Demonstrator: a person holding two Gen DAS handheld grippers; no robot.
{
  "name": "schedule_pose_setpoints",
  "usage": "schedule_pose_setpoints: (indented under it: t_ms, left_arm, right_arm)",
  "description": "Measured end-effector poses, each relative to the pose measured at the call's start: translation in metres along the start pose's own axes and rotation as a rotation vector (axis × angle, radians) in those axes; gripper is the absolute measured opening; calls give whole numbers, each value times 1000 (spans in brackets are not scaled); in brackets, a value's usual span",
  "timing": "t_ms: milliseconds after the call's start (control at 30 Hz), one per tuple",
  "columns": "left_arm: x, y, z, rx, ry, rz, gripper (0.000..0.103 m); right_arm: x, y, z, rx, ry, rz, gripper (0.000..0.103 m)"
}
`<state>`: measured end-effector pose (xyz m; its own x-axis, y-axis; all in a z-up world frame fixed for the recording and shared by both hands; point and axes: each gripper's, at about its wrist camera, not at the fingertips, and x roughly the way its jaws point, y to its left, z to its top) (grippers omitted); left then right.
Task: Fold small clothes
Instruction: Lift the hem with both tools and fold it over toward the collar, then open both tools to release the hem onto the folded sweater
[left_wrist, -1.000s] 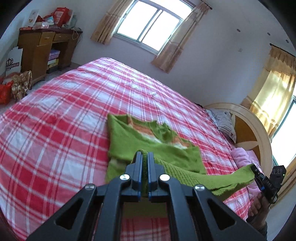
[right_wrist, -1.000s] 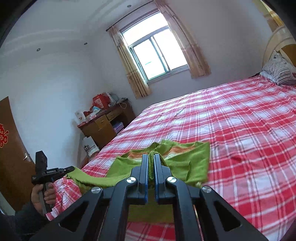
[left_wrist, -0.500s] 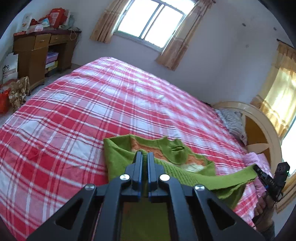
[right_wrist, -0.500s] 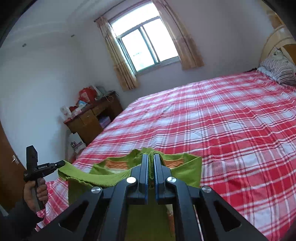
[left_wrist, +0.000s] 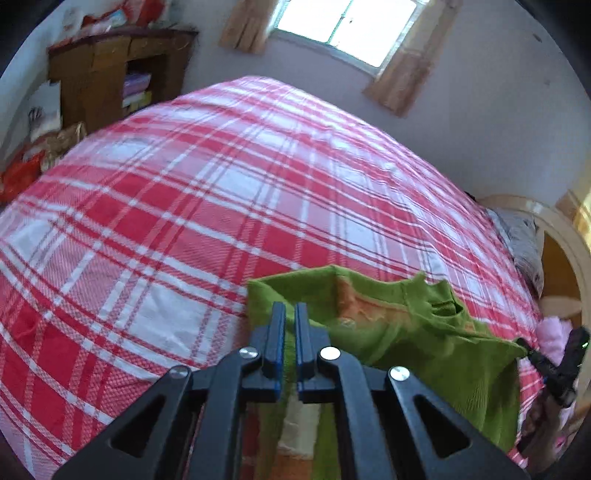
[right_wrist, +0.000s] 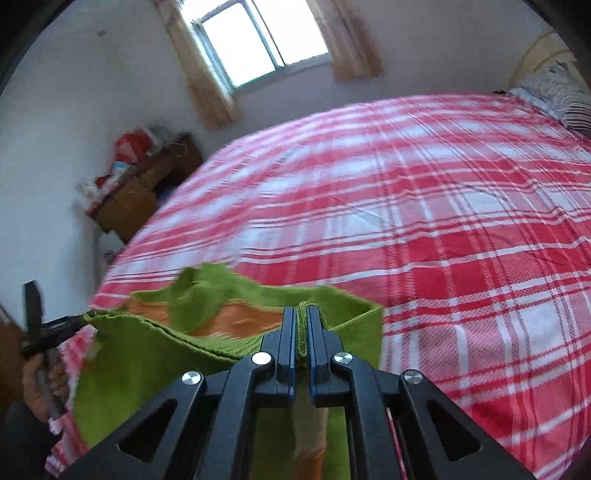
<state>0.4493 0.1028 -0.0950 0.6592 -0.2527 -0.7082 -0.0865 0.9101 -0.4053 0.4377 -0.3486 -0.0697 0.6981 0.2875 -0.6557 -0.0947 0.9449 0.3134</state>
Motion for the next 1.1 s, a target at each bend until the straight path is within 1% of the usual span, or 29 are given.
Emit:
schedule_pose_setpoints:
  t_ms: [33, 67, 100, 133, 167, 200, 267, 300, 367, 433, 467, 500, 567, 600, 633, 667, 700, 733, 767, 800, 833, 867, 933, 1000, 1067, 1100]
  left_arm:
    - [-1, 4, 1, -17, 12, -11, 11]
    - [-8, 8, -1, -13, 4, -21, 11]
    - [-12, 8, -1, 4, -9, -10, 13]
    - [-19, 9, -3, 26, -24, 2, 16]
    - [-19, 10, -4, 40, -31, 7, 23]
    - [-23, 10, -6, 60, -37, 17, 34]
    - [-23, 5, -12, 119, -29, 40, 46]
    - [-19, 1, -11, 147, -26, 43, 48]
    - [-16, -10, -13, 210, -24, 55, 48]
    - [-11, -27, -17, 287, -16, 57, 58]
    - [-8, -37, -20, 328, -4, 55, 66]
    - [-3, -44, -22, 362, 5, 66, 68]
    - [5, -54, -27, 427, 9, 116, 68]
    - [10, -56, -28, 445, 16, 127, 66]
    - [16, -58, -28, 459, 31, 141, 61]
    - [21, -57, -28, 459, 38, 146, 39]
    - [26, -55, -28, 465, 57, 132, 6]
    - [28, -55, -28, 469, 64, 127, 6]
    - [26, -56, -29, 467, 43, 127, 5]
    - [14, -56, -28, 460, -18, 113, 5]
    - [7, -56, -27, 456, -48, 105, 5]
    - [-1, -55, -24, 449, -81, 92, 5]
    - [-12, -53, -15, 409, -123, 71, 5]
    - [-7, -53, -9, 393, -128, 75, 5]
    - [11, -50, -6, 375, -98, 124, 5]
    - [19, -47, -7, 356, -84, 127, 5]
  right_arm:
    - [5, -3, 2, 4, 6, -28, 24]
    - [5, -7, 3, 9, 0, -52, 42]
    - [2, -9, 3, 12, -15, -50, 53]
    - [-6, -10, 1, 5, -47, -42, 54]
    - [-11, -11, 0, -5, -63, -48, 54]
    - [-14, -11, -1, -19, -68, -56, 54]
    - [-18, -9, -5, -49, -61, -55, 54]
    - [-18, -7, -7, -64, -48, -46, 54]
    - [-15, -1, -9, -94, -15, -35, 54]
    - [-11, 8, -13, -136, 11, -31, 54]
    - [-7, 14, -14, -173, 25, -34, 54]
    - [-4, 20, -17, -202, 35, -39, 54]
    - [5, 34, -21, -283, 64, -66, 54]
    - [12, 38, -24, -310, 94, -94, 54]
    - [21, 40, -26, -331, 133, -119, 53]
    - [29, 42, -30, -351, 162, -135, 40]
    - [35, 43, -33, -371, 178, -145, 17]
    - [38, 44, -35, -384, 183, -159, 11]
    - [35, 44, -35, -382, 168, -159, 8]
    - [30, 45, -33, -381, 146, -152, 7]
    - [19, 48, -30, -388, 97, -155, 7]
    - [12, 49, -26, -389, 67, -156, 7]
    - [-2, 49, -17, -378, 15, -153, 7]
    - [-7, 48, -9, -367, -11, -168, 7]
    - [1, 42, -6, -337, -1, -187, 7]
    - [6, 40, -7, -327, 8, -197, 7]
